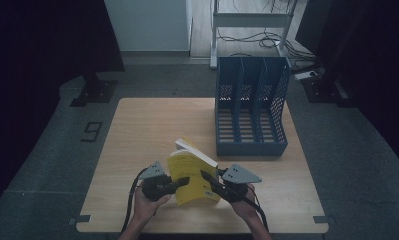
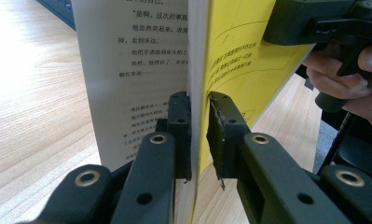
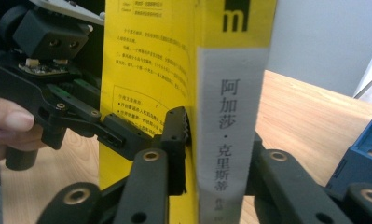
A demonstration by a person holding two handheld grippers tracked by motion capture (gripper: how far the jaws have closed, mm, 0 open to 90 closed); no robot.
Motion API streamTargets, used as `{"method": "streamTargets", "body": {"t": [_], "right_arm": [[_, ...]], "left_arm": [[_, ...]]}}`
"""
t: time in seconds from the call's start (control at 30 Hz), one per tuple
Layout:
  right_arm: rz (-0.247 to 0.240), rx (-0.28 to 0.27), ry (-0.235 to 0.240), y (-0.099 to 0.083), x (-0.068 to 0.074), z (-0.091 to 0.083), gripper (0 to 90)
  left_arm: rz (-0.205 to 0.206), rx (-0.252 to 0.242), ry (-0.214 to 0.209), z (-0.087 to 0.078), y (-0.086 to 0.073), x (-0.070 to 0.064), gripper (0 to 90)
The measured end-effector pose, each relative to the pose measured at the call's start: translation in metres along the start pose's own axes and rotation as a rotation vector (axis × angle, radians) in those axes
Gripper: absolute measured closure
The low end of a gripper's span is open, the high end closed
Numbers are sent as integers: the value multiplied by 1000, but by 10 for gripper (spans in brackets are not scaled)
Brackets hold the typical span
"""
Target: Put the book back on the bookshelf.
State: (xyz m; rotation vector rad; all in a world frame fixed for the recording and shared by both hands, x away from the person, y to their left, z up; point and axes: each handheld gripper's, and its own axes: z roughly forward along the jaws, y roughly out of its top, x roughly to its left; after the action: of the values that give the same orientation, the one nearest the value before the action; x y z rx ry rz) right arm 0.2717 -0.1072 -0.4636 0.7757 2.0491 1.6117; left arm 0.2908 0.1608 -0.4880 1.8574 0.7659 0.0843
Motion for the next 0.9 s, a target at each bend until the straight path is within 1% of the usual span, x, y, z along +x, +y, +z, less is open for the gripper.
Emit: {"method": "streamTargets", "body": {"t": [0.07,0.1,0.13,0.17,0.23,0.33,0.37,0.4,0.43,0.47,0.5,0.63,0.77,0.83,0.87,0.9], "right_arm": [[-14,5,-3,1,1,0,734],[-12,5,-4,2,1,-1,737],[-12,5,-4,2,1,-1,737],[-13,3,-7,2,0,-2,740],[-11,5,-12,2,0,-3,740],[-22,6,-22,3,2,-4,739],[-35,9,-29,3,4,-4,738],[-66,14,-39,4,7,-5,734],[-77,17,-41,4,8,-5,733],[-77,17,-41,4,8,-5,733],[-92,18,-41,4,10,-7,732],[-108,26,-37,4,12,-10,732],[-110,25,-36,3,12,-11,732],[-110,22,-23,3,13,-11,729],[-111,21,-16,4,13,-11,726],[-106,13,-6,5,13,-12,708]], "left_arm": [[0,-2,1,0,0,1,768],[-5,-9,12,0,0,2,746],[-5,-9,12,0,0,2,726],[-13,-17,24,-1,1,3,702],[-17,-25,32,-1,1,4,672],[-17,-22,37,-1,1,4,665],[-18,-21,38,-1,1,4,658],[-26,-23,39,-1,1,5,633],[-27,-25,37,-2,1,6,627],[-27,-25,37,-2,1,6,624],[-27,-25,30,-2,1,6,621],[-28,-23,24,-2,1,6,602],[-30,-25,21,-2,1,6,598],[-15,-22,21,-3,1,5,632],[-15,-22,21,-3,1,5,644],[-5,-18,2,-3,1,5,659]]}}
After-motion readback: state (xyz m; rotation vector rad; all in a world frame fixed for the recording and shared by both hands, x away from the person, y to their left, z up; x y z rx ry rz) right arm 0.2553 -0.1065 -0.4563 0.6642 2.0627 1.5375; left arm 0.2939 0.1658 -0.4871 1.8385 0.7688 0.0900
